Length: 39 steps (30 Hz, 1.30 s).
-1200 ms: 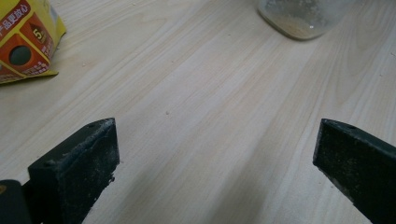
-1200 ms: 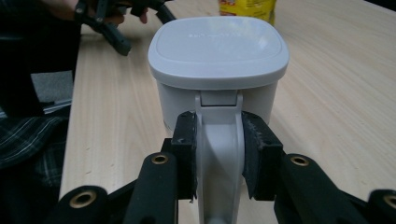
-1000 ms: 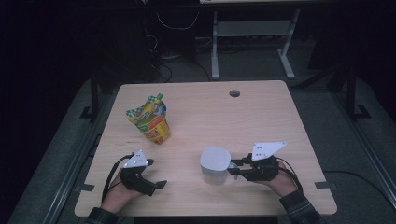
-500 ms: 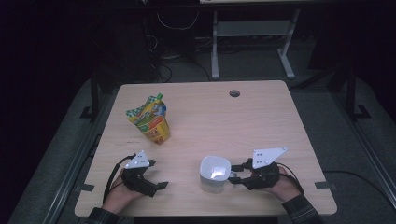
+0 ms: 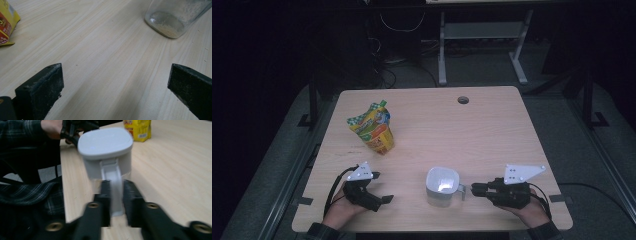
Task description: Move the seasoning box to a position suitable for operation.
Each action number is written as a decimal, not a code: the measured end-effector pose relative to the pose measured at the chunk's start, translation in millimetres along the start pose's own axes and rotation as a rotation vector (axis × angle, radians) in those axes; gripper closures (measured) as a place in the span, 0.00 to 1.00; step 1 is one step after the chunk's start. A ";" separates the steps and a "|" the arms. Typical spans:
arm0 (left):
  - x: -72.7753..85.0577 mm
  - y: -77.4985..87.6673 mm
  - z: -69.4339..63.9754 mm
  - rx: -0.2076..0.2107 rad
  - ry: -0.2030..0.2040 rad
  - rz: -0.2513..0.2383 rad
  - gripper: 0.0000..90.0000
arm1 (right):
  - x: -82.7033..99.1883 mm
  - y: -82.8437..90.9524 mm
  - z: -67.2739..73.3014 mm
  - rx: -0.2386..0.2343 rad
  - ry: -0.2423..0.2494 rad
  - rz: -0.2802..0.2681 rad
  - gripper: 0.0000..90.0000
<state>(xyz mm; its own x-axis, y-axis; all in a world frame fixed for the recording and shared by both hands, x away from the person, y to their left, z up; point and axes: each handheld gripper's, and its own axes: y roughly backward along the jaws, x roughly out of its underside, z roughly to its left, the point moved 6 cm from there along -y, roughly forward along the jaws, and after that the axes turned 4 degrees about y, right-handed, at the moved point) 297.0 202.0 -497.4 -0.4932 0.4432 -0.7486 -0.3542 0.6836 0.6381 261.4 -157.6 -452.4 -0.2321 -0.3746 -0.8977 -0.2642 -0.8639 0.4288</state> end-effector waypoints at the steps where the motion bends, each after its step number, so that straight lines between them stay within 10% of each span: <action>1: -0.2 -0.5 -0.6 0.002 0.002 -0.002 0.00 | 3.8 -3.8 6.0 -0.022 0.007 0.021 0.97; 10: -1.1 -4.0 -6.9 0.026 -0.008 0.003 0.00 | 7.2 -26.3 17.9 -0.075 0.022 0.084 0.99; 30: -1.8 -4.4 -7.1 0.036 -0.011 -0.004 0.00 | 1.5 -40.2 -19.6 0.081 -0.004 0.090 1.00; 39: -1.5 -4.1 -8.4 0.032 -0.009 0.000 0.00 | -0.9 -17.9 -21.7 0.105 -0.022 0.029 1.00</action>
<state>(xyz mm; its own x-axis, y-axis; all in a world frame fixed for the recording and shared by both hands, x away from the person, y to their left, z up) 292.5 193.6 -497.4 -0.4859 0.4479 -0.7505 -0.3290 0.7018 0.6319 286.7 -149.1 -461.5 -0.2611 -0.3900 -0.8830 -0.3538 -0.8124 0.4635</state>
